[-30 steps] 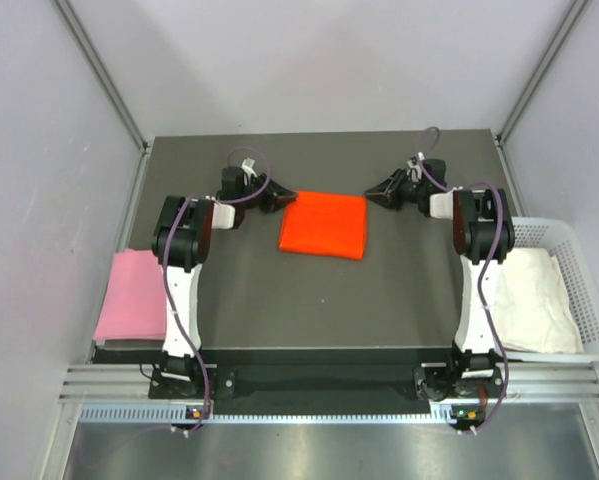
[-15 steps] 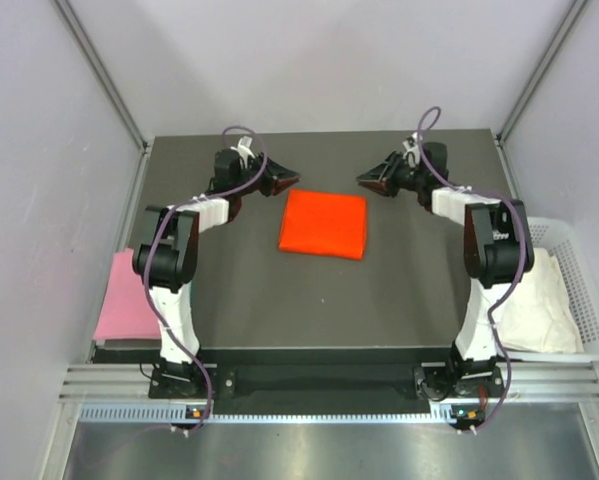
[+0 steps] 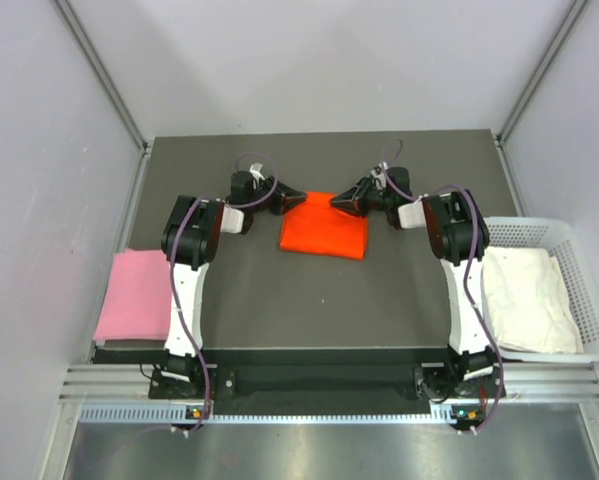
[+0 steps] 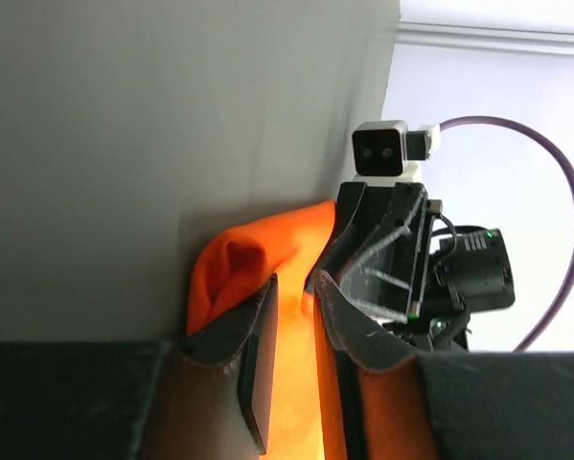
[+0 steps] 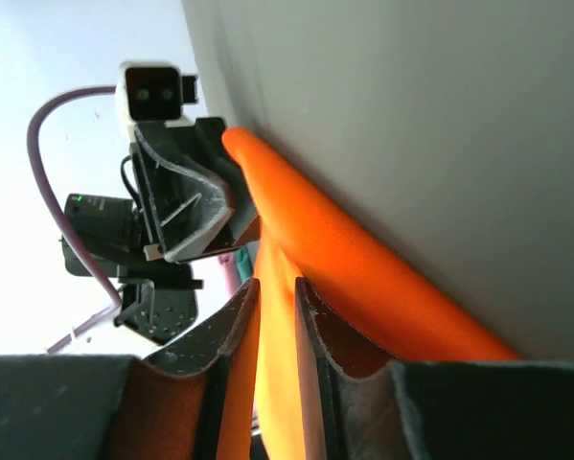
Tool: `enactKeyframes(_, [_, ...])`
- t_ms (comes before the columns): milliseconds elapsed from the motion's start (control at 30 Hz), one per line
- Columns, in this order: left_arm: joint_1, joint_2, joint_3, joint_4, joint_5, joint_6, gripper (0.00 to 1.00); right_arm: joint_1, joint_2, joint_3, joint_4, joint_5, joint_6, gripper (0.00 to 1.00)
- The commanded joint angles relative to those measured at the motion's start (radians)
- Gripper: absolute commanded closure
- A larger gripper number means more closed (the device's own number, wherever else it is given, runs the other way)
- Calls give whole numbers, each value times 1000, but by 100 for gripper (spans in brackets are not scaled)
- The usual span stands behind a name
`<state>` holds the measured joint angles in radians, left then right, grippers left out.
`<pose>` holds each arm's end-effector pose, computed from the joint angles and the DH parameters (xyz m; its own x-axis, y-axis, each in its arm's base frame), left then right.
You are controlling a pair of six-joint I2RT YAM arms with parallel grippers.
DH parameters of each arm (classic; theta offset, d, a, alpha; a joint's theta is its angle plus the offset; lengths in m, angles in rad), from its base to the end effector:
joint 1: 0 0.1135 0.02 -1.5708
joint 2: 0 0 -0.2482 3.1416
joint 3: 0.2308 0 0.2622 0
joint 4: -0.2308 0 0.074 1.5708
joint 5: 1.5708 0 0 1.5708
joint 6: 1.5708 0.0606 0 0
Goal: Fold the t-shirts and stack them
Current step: Fold the tshirt
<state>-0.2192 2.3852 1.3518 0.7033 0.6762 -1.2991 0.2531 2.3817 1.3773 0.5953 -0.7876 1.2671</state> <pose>0.4773 -0.1452 0.0560 -0.8050 -0.5904 -0.0585 -0.1042 0.2376 -0.9657 0.4681 0.1654 0.0548 -0.8844 0.4667 -0.0054 0.1264 0.2506 0.9598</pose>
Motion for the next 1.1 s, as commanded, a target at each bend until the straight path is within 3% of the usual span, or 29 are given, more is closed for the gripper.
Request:
enactKeyframes(0, [38, -9, 33, 3, 3, 79, 73, -101, 4, 28, -38, -8, -105, 79])
enactKeyframes(67, [43, -61, 30, -110, 17, 158, 73, -127, -47, 40, -165, -27, -208, 79])
enactKeyframes(100, [43, -85, 26, -148, 28, 187, 73, -152, -71, 49, -345, -27, -333, 79])
enactKeyframes(233, [41, -246, 20, -394, 20, 352, 71, -179, -200, 134, -752, 22, -638, 77])
enactKeyframes(267, [41, -317, 15, -433, 14, 375, 69, -179, -272, 123, -772, 46, -665, 75])
enactKeyframes(367, [31, -438, -19, -517, 3, 402, 68, -169, -387, 57, -750, 31, -658, 73])
enactKeyframes(433, [15, -483, -80, -486, 12, 359, 68, -143, -430, 11, -723, 22, -611, 73])
enactKeyframes(533, [-28, -540, -195, -372, 23, 284, 68, -78, -490, -157, -539, -42, -484, 72])
enactKeyframes(567, [-41, -541, -222, -337, 25, 265, 68, -62, -502, -194, -400, -56, -441, 72])
enactKeyframes(700, [-109, -489, -341, -90, 37, 140, 68, 40, -494, -340, -120, -88, -201, 73])
enactKeyframes(867, [-118, -419, -387, -45, 49, 167, 69, 95, -422, -389, -35, -104, -169, 74])
enactKeyframes(1067, [-40, -405, -506, -120, 80, 302, 71, 68, -369, -497, 6, -128, -214, 75])
